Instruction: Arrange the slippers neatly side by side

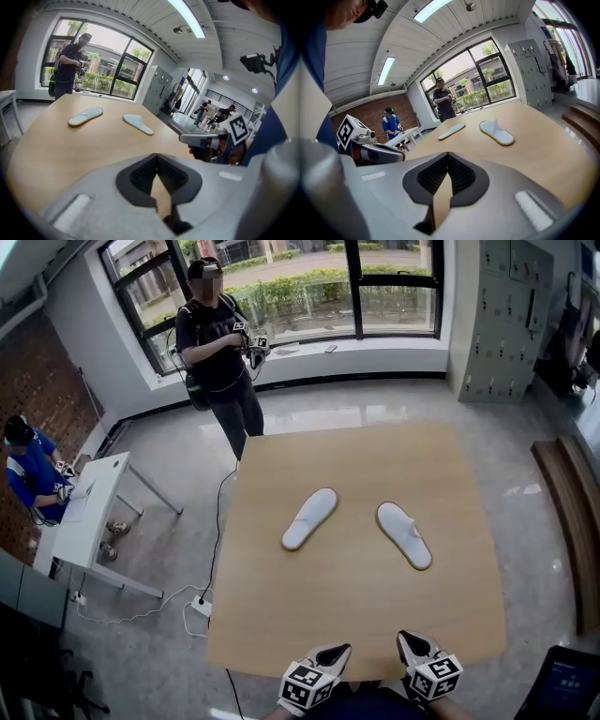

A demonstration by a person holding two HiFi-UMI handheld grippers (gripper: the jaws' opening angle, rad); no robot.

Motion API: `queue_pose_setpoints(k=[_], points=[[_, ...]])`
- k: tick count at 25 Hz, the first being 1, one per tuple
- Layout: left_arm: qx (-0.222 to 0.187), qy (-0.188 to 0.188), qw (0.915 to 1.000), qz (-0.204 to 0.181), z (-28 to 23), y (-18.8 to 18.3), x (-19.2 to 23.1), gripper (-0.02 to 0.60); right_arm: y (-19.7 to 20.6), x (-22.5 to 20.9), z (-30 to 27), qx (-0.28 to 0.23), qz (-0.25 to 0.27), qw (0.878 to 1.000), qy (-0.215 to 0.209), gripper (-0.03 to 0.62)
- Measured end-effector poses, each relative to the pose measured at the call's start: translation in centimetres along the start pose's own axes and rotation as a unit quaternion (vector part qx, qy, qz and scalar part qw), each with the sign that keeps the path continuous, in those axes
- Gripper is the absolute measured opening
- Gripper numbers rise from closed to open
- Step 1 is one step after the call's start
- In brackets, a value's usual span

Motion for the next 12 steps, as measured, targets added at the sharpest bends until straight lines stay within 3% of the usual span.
queue_pose_setpoints(k=[7, 12], points=[[-0.008, 0.016, 0.9998, -0.009, -0.5, -2.9, 5.0, 0.003, -2.6, -0.5, -3.6, -0.018, 0.006, 0.999, 0.045, 0.008], [-0.010, -0.002, 0.9997, -0.023, -0.9, -4.4, 9.3, 0.003, -4.6, -2.5, -4.8, -0.019, 0.040, 0.995, 0.087, 0.008]])
Point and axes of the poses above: the fingertips, and each gripper's own axes: z backward along the fingers, x to its left, y out of its underside, the point moved 2 cm from there along z, backward along the fingers, and after that the axes turned 3 degrees about -y, right-handed, at the moved point
